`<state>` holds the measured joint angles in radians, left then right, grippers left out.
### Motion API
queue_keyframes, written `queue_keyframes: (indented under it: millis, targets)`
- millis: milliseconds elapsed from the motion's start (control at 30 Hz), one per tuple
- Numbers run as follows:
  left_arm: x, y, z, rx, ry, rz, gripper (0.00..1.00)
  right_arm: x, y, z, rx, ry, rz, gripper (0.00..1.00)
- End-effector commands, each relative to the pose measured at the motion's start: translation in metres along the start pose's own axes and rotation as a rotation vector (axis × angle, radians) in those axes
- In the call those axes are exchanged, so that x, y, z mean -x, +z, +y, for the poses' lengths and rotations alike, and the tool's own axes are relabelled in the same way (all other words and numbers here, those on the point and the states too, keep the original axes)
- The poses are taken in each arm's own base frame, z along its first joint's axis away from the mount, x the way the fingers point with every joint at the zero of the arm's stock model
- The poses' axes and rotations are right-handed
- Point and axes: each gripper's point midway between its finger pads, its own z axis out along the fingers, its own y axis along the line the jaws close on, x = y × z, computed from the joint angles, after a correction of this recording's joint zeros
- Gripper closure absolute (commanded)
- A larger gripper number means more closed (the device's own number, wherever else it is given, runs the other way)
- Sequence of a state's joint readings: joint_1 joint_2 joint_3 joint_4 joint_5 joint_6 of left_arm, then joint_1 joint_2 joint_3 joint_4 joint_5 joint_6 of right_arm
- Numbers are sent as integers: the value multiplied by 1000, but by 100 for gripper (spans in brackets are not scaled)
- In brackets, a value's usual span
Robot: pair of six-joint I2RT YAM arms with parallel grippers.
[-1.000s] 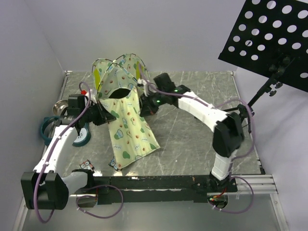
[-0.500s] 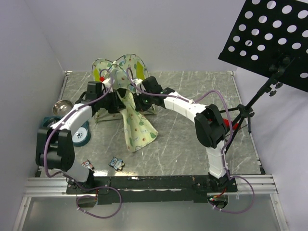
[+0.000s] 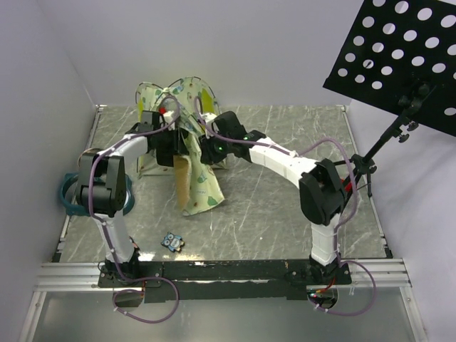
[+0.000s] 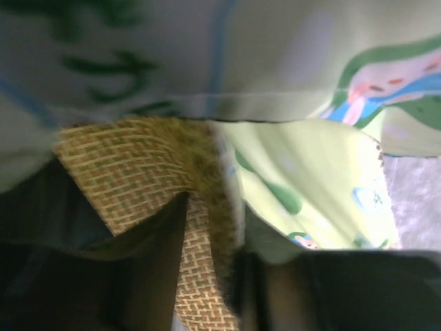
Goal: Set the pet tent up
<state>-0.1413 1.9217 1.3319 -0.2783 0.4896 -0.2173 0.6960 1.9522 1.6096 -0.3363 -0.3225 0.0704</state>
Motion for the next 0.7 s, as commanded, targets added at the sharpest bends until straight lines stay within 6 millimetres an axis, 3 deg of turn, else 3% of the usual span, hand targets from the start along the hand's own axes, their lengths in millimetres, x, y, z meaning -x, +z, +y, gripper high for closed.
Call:
queue_keyframes:
  millis: [0, 100, 167, 233, 300, 433, 500, 533, 667]
  targets:
    - [6, -25, 29, 102, 54, -18, 56, 19, -56, 42, 126, 11, -54, 58]
    - [31, -59, -14, -39, 194, -113, 31, 17, -75, 52, 158, 15, -61, 52]
    - [48, -85, -42, -103, 268, -202, 1, 8, -85, 50, 159, 35, -44, 47]
    - [63, -111, -64, -137, 307, -264, 0, -8, -90, 41, 142, 61, -20, 41]
    - [71, -128, -71, -121, 299, -288, 0, -24, -95, 30, 120, 84, -1, 34]
    - [74, -153, -53, -22, 173, -305, 0, -51, -97, 11, 106, 157, 56, 31]
    - [63, -165, -43, 9, 79, -281, 1, -58, -98, 7, 119, 193, 75, 30]
    - [49, -172, -32, 24, 27, -247, 1, -61, -98, 7, 126, 206, 82, 29]
    - [-9, -190, -29, 66, 2, -149, 0, -71, -102, 16, 169, 227, 94, 24]
